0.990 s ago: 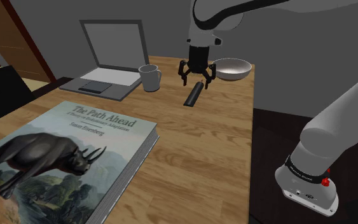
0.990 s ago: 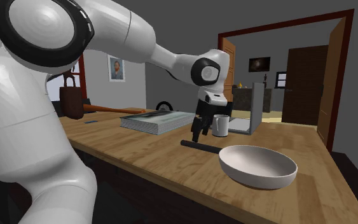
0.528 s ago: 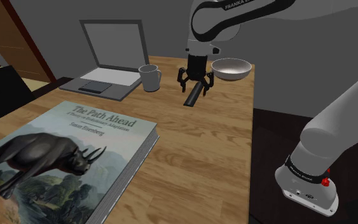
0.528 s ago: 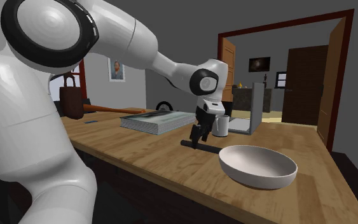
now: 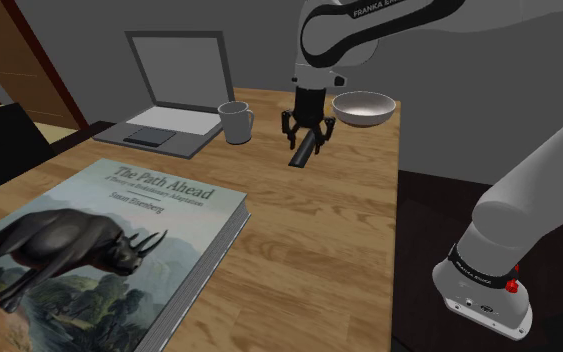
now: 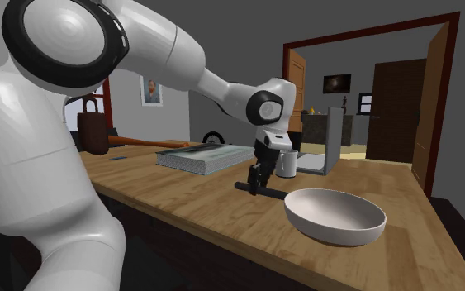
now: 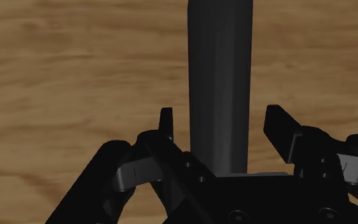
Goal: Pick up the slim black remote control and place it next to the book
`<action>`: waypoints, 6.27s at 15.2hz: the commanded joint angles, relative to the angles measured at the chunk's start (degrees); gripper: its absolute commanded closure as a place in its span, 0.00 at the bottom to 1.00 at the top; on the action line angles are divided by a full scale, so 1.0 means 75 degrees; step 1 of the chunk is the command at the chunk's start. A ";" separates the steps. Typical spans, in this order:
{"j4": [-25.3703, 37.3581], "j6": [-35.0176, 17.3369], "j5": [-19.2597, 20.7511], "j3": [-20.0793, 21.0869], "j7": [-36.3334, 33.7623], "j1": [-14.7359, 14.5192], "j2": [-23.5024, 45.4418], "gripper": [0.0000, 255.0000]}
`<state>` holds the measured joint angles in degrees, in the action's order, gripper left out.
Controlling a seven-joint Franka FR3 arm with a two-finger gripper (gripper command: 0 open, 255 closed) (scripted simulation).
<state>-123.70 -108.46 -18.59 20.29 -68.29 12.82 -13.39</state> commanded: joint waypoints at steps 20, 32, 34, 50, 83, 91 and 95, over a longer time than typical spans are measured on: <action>0.0977 0.1068 0.0074 -0.0096 -0.0213 0.0036 -0.0116 1.00; 0.2287 0.2258 0.0167 -0.0174 -0.0486 0.0078 -0.0020 1.00; 0.2525 0.2452 0.0183 -0.0183 -0.0536 0.0084 0.0020 1.00; 0.4961 0.1854 0.1183 0.1734 -0.3873 -0.1308 0.2496 1.00; 0.2515 -0.0422 0.0999 0.1712 -0.3380 -0.1274 0.2353 0.00; 0.3308 0.0523 0.0959 0.1631 -0.3356 -0.1160 0.2203 0.00; 0.3308 0.0523 0.0959 0.1631 -0.3356 -0.1160 0.2203 0.00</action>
<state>-98.96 -104.61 -11.41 32.53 -93.45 4.12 3.12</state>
